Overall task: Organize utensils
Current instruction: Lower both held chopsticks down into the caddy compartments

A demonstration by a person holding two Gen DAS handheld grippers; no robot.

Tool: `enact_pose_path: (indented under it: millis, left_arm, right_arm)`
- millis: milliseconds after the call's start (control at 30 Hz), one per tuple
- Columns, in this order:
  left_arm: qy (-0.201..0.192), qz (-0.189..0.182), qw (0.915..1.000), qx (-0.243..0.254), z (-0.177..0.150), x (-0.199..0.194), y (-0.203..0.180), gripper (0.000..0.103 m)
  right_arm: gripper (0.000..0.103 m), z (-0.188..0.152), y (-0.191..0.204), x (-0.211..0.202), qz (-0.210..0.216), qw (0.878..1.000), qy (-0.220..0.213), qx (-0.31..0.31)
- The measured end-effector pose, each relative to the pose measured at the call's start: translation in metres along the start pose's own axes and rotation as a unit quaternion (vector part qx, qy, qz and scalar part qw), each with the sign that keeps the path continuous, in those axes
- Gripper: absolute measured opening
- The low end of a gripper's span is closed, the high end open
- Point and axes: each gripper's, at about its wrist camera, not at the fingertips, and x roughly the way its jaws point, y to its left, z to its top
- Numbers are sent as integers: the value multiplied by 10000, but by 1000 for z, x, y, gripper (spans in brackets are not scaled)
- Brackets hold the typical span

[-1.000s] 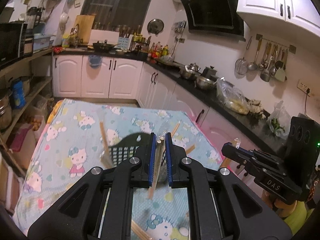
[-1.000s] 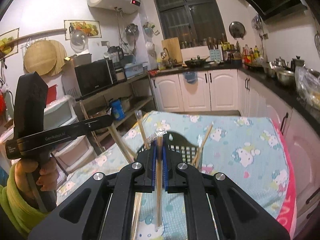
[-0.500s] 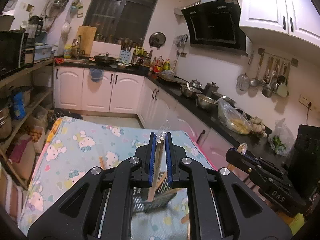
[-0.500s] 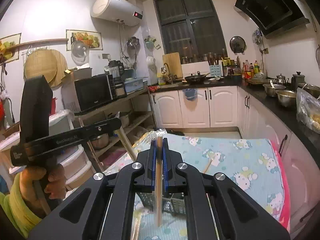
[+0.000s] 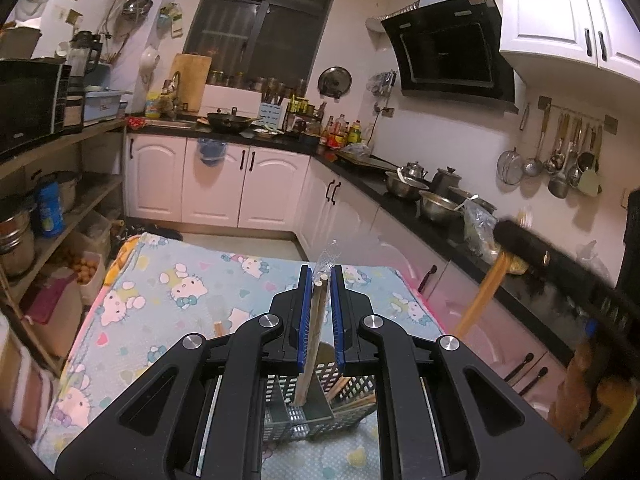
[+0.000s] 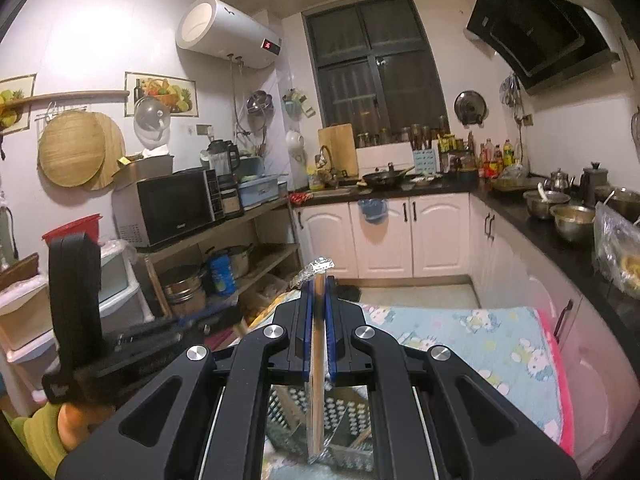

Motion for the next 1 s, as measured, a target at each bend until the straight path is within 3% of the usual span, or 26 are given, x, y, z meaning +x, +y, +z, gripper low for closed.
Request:
enact_pose_path:
  millis: [433,1000]
  left_arm:
    - [141,-65,9999,24,-23,21,-4,4]
    - [283,-119,9995,88,-48,34,-8,4]
  right_arm:
    - [6,-4,-30,29,-336,9994,-82,69]
    - [6,-39,-39,63,-606,9978,33,-272]
